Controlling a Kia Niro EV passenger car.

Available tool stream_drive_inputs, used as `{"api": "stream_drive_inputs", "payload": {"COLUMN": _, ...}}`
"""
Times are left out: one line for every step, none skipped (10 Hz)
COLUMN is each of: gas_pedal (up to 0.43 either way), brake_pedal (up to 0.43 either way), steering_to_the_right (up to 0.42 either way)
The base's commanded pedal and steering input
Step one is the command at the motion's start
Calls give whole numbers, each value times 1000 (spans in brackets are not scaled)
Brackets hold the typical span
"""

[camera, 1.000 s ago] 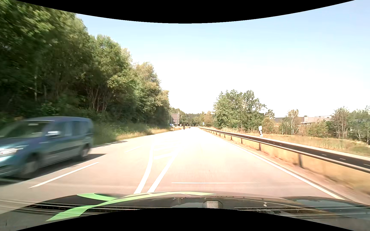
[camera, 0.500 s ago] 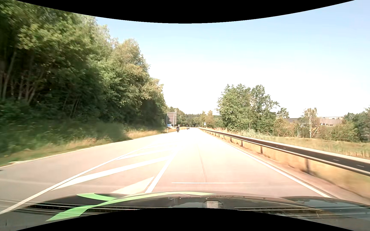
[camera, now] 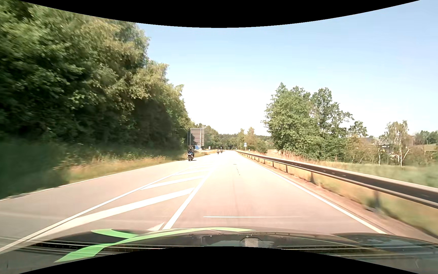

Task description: Follow the waypoints while adhering to traffic rules and regulations

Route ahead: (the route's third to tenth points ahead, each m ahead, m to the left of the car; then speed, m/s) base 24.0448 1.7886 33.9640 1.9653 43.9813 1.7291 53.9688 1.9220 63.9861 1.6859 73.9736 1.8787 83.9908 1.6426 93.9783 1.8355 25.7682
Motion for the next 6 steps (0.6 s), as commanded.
{"api": "stream_drive_inputs", "payload": {"gas_pedal": 220, "brake_pedal": 0, "steering_to_the_right": -4}}
{"api": "stream_drive_inputs", "payload": {"gas_pedal": 220, "brake_pedal": 0, "steering_to_the_right": -4}}
{"api": "stream_drive_inputs", "payload": {"gas_pedal": 220, "brake_pedal": 0, "steering_to_the_right": -4}}
{"api": "stream_drive_inputs", "payload": {"gas_pedal": 220, "brake_pedal": 0, "steering_to_the_right": -4}}
{"api": "stream_drive_inputs", "payload": {"gas_pedal": 220, "brake_pedal": 0, "steering_to_the_right": -2}}
{"api": "stream_drive_inputs", "payload": {"gas_pedal": 220, "brake_pedal": 0, "steering_to_the_right": 1}}
